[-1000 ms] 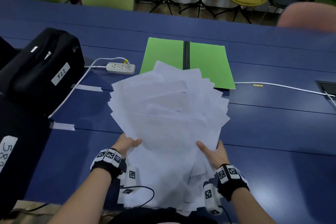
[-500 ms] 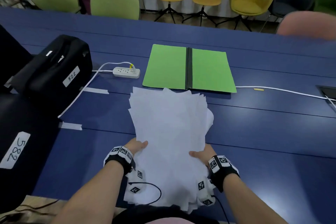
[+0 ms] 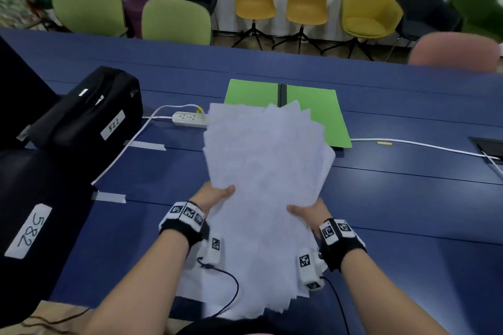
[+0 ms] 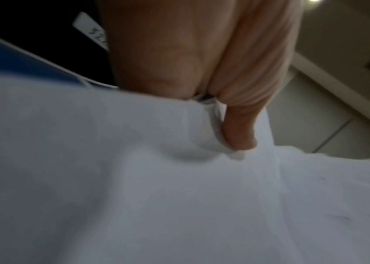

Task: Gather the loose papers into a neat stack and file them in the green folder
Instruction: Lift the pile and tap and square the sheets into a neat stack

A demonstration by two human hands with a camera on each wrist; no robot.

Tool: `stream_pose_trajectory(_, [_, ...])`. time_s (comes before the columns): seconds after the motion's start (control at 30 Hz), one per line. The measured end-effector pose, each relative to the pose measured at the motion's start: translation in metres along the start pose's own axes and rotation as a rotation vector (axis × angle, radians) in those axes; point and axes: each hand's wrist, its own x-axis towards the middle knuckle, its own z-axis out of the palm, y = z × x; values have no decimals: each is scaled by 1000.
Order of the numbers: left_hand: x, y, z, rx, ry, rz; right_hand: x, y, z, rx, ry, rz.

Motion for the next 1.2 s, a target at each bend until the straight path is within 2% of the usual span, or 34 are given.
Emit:
stream_pose_trajectory(0.07, [4, 27, 17, 23, 27, 107, 7, -26, 1, -5, 139, -49])
stream_pose_trajectory(0.17, [4, 81, 25, -96, 63, 277, 2, -84, -9, 217, 222, -216])
stream_pose_trajectory(0.23, [0, 113, 28, -179, 53, 337, -4, -118, -22, 331, 233, -344])
stream_pose_trajectory(0.33, [-5, 133, 25, -161, 9, 369, -19, -145, -31, 240, 171, -398])
stream_pose_trajectory(0.4, [-3, 126, 18, -131, -7, 349, -24, -144, -32, 169, 225, -345])
stream_pose_trajectory(0.43, [5, 115, 13, -117, 29, 325, -22, -136, -31, 147, 253, -281])
stream_pose_trajectory(0.53, [20, 76, 9, -168, 141, 197, -15, -105, -20, -25, 152, -37])
stream_pose_trajectory(0.57, [21, 67, 10, -186, 143, 177, -12, -96, -17, -62, 136, -23])
stream_pose_trajectory(0.73, [16, 63, 17, -163, 208, 173, 6, -79, -5, 36, 205, -156])
stream_pose_trajectory(0.87, [7, 87, 30, -215, 187, 282, 2, -107, -10, 319, 225, -218])
stream_pose_trajectory(0.97, [2, 108, 32, -201, 150, 333, -8, -129, -16, 426, 237, -354])
stream_pose_trajectory(1.07, [10, 107, 25, -233, 79, 368, -1, -133, -22, 361, 223, -441])
stream_pose_trajectory(1.13, [14, 98, 24, -184, 84, 309, 4, -123, -23, 165, 234, -365])
stream_pose_trajectory(1.2, [20, 89, 27, -152, 107, 252, 7, -110, -21, 134, 247, -394])
